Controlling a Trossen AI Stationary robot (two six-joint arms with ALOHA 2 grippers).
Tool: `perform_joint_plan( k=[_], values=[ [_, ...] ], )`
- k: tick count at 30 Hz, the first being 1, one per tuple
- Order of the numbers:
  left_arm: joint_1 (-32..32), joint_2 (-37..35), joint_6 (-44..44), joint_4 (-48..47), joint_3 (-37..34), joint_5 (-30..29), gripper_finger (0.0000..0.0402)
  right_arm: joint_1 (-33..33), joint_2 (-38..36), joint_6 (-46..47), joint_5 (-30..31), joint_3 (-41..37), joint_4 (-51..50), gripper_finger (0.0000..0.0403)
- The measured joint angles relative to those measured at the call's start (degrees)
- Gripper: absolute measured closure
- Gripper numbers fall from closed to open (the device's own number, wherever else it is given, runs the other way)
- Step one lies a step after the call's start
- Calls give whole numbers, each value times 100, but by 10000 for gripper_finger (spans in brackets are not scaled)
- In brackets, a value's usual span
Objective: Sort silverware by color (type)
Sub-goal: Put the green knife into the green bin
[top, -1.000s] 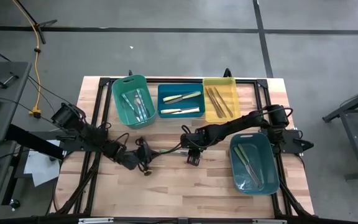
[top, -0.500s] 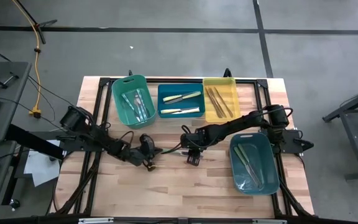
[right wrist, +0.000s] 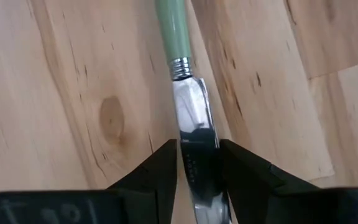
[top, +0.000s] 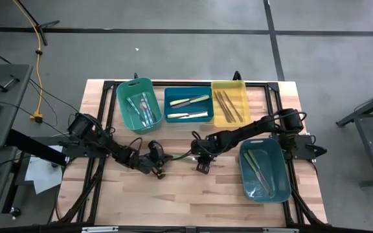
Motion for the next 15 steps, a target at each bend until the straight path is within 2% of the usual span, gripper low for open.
perform_joint_plan(
  k=[5, 7, 11, 15],
  values=[
    [0, 4, 48, -12, 5, -23, 402, 36, 7, 138, 24, -122, 79, 289],
    [0, 7, 48, -11, 5, -43, 402, 73, 11, 101, 80, -126, 70, 312],
    [-3, 28, -54, -78, 0, -125, 401, 134, 17, 155, 272, -137, 22, 389],
    [-5, 33, -97, -61, 0, -218, 402, 144, 25, 261, 300, -139, 22, 393]
  ],
)
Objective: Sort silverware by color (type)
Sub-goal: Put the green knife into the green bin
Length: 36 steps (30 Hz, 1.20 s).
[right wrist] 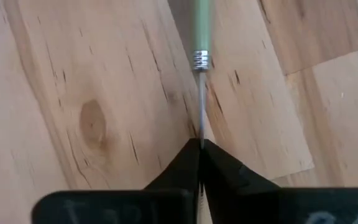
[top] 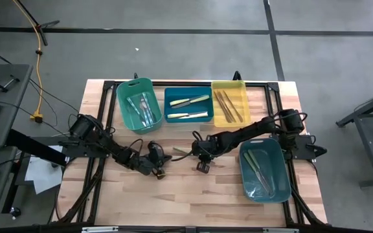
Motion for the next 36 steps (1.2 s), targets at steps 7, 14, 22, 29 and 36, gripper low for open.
perform_joint_plan(
  k=[7, 14, 22, 29, 36],
  values=[
    [-79, -590, 603, 16, -49, 50, 401, 2, -94, 31, -33, 11, -22, 400],
    [-371, -2866, 1763, -817, -47, -154, 401, 32, -780, -108, 222, -21, -519, 401],
    [-203, -5590, 2716, -2157, -48, -444, 401, 70, -1969, -102, 930, -983, 631, 402],
    [288, -6618, 3108, -2733, -107, 241, 401, -60, -2380, -626, 968, -2496, 4545, 402],
    [1296, -6710, 3127, -2552, -275, 1564, 401, -526, -2292, -1786, 876, -2400, 6306, 402]
  ],
)
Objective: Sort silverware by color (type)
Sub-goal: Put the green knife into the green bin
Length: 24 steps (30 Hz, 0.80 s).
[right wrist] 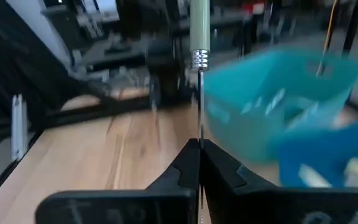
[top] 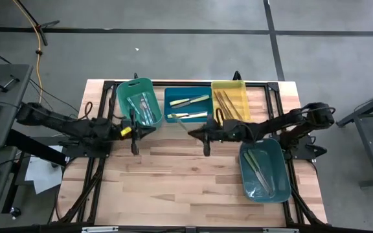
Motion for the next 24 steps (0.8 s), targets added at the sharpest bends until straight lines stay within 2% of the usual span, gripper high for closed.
perform_joint_plan(
  k=[3, 7, 24],
  values=[
    [480, -16, -4, 371, 2, 632, 401, -199, -2, -450, -88, 389, 44, 402],
    [828, -15, -97, 558, 4, 1394, 401, -399, -4, -550, -221, 787, 7, 402],
    [855, 7, -287, 713, 4, 1326, 401, -451, -7, -693, -234, 848, -109, 403]
  ],
)
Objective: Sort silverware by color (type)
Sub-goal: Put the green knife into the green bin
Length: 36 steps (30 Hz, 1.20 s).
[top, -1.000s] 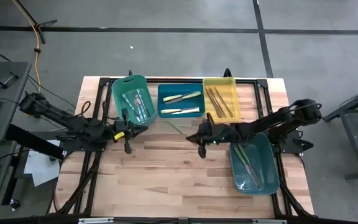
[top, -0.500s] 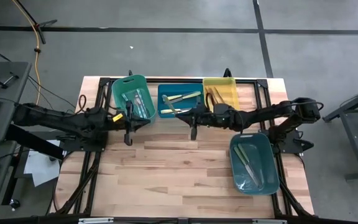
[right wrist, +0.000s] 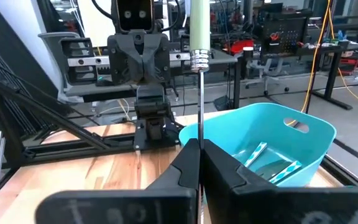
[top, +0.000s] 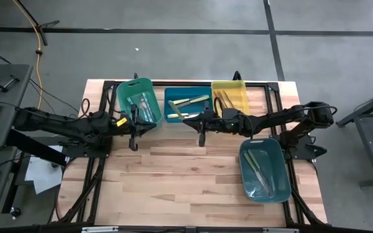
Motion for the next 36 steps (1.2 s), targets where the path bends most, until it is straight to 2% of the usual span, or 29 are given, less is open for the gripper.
perform_joint_plan(
  k=[25, 31, 33, 36],
  values=[
    [0, 2, 144, -36, 2, -24, 401, 0, -2, -208, -6, 0, -170, 403],
    [0, 2, 153, -96, 2, -24, 401, 20, -2, 185, -8, 25, -233, 403],
    [0, 2, 202, -131, 2, -24, 401, 22, -31, 466, -8, 207, -672, 403],
    [-2, 2, 206, -172, 4, -24, 401, 59, -79, 875, -5, 833, -2223, 403]
  ],
)
